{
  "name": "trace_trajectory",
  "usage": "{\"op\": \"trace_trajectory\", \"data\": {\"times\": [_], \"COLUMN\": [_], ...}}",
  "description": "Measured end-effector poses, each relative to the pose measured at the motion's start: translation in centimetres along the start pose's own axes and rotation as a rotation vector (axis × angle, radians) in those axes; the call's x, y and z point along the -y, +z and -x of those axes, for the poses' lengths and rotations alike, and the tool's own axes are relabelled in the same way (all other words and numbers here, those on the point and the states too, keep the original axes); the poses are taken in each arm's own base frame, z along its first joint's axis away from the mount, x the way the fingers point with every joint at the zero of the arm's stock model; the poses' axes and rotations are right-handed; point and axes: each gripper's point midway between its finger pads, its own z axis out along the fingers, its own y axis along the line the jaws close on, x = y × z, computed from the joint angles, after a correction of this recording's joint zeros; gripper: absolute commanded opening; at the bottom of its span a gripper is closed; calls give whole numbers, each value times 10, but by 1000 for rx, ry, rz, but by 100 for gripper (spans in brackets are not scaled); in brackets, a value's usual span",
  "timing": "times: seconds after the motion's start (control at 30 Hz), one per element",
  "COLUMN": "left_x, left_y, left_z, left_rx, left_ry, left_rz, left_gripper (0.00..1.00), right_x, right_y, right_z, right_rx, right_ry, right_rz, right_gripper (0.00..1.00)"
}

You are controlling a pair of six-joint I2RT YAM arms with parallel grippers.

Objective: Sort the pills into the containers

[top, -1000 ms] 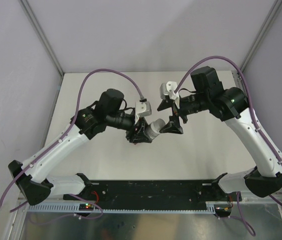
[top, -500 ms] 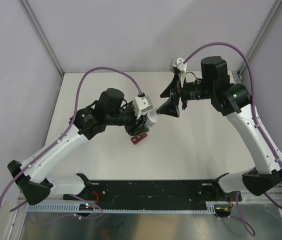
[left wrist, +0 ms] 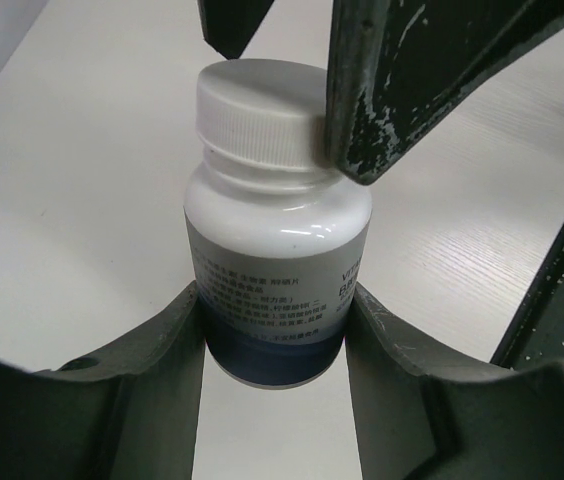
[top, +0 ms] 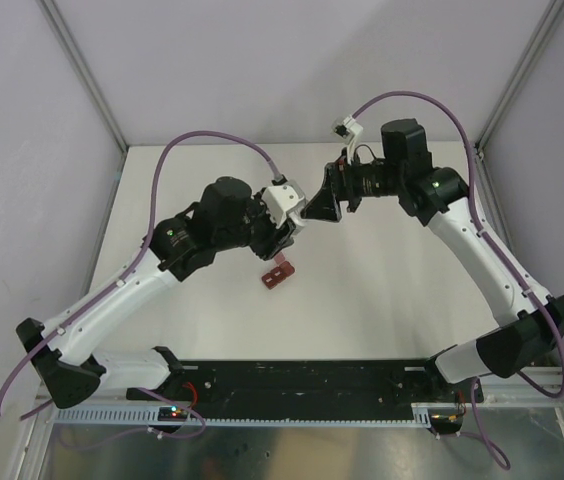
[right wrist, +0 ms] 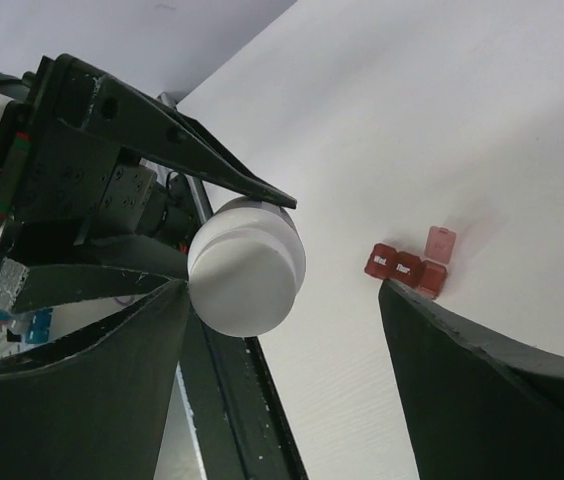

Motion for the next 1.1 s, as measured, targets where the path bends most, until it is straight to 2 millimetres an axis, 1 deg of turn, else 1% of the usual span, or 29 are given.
{"op": "trace_trajectory", "data": {"times": [0.1, 0.2, 0.37, 0.57, 0.63, 0.83, 0.97, 1.1], "left_x": [-2, -4, -7, -7, -7, 4, 20, 43], "left_y": [1, 2, 3, 3, 3, 5, 3, -4], "left_z": [0, 0, 0, -2, -2, -5, -6, -4], "left_rx": [-3, -5, -10, -15, -16, -10, 22, 54], "left_ry": [5, 8, 8, 8, 8, -9, -34, -45], "left_rz": [22, 36, 54, 58, 54, -38, -177, -330], "left_gripper": [0, 0, 0, 0, 0, 0, 0, 0], "right_x": [1, -1, -6, -8, -8, -12, -20, -36], "right_y": [2, 4, 5, 7, 7, 4, -2, -14], "right_z": [1, 1, 2, 0, 0, -8, -15, -23], "right_rx": [7, 13, 16, 14, 13, -19, -49, -69], "right_ry": [21, 34, 46, 35, 18, -63, -151, -250], "right_rz": [4, 18, 53, 70, 73, 106, 154, 211], "right_gripper": [71, 59, 43, 15, 9, 4, 3, 2]}}
